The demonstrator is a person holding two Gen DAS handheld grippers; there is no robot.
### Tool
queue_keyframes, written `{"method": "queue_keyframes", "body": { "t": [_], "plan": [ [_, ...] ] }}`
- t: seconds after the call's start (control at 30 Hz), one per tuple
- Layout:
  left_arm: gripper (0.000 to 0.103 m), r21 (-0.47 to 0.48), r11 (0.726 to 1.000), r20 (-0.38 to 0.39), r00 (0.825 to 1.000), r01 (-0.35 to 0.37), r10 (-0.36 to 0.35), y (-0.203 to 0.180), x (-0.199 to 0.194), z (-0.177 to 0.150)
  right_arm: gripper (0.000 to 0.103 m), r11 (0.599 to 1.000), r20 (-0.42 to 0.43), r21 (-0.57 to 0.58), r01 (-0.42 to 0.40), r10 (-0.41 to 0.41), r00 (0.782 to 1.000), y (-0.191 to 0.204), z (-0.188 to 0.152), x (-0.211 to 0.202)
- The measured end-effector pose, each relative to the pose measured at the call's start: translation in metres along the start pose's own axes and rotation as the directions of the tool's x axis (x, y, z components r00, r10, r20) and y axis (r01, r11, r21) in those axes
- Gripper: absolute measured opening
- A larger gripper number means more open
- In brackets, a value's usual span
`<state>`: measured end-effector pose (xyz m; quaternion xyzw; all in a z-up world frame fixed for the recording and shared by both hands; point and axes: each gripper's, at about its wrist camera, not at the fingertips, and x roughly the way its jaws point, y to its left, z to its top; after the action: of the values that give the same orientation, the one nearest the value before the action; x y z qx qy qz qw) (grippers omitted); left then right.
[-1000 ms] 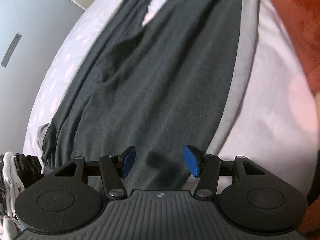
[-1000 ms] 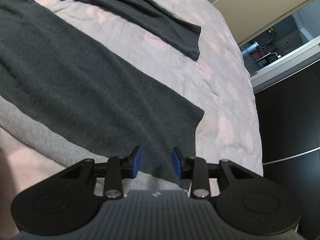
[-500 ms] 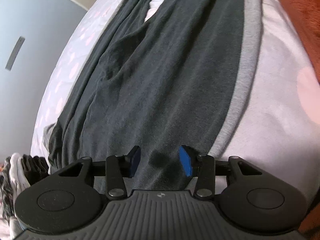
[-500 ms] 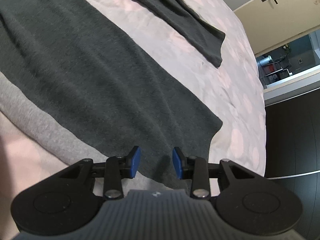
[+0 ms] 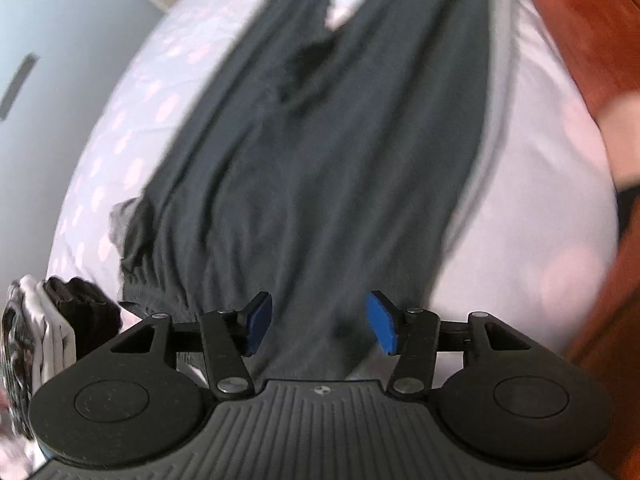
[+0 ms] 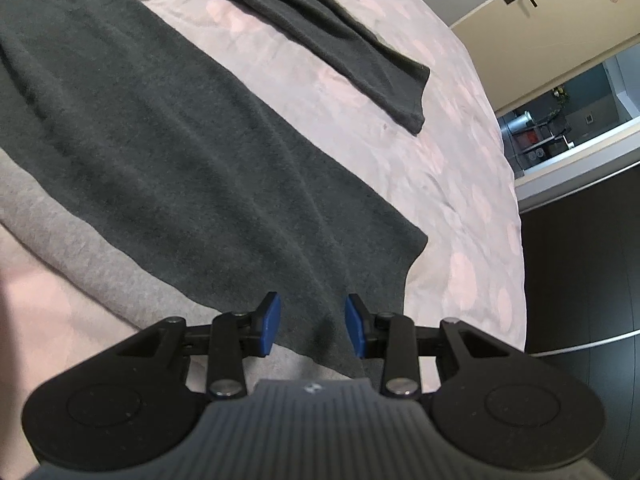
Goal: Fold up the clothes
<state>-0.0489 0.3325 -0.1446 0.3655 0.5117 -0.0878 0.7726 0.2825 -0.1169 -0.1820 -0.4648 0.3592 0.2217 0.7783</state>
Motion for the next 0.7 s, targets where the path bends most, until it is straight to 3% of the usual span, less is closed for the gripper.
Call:
{"method": "queue_keyframes", "body": {
  "t": [0.17,0.33,0.47,0.57,0.7],
  "plan": [
    [0.071,0.163,0.984,-0.051,0.997,0.067,-0.059,-0.024,0.006,-0.008,0.040,1.000,0.008,-0.021,-0.005,0.006,1.000,-0.001,-0.006,-0.003],
    [0.071,0.245,0.967,-0.138,0.990,0.063,-0.030,-0.040,0.034,-0.012,0.041,0.999,0.007,-0.039,-0.002,0.002,1.000,-0.003,-0.018,-0.002],
    [0.069,0.191,0.978,-0.182,0.982,0.078,-0.043,-0.041,0.046,-0.013,0.044,0.987,0.011,-0.159,-0.008,0.010,1.000,0.002,-0.031,-0.003],
    [0.061,0.128,0.988,-0.193,0.979,0.085,-0.059,-0.038,0.045,-0.015,0.047,0.955,0.020,-0.296,-0.007,0.013,1.000,0.010,-0.044,-0.008],
    [0.039,0.056,0.997,-0.203,0.978,0.053,-0.041,-0.035,0.043,-0.014,0.047,0.913,0.028,-0.408,-0.016,0.030,0.999,0.019,-0.058,-0.007]
  ]
}}
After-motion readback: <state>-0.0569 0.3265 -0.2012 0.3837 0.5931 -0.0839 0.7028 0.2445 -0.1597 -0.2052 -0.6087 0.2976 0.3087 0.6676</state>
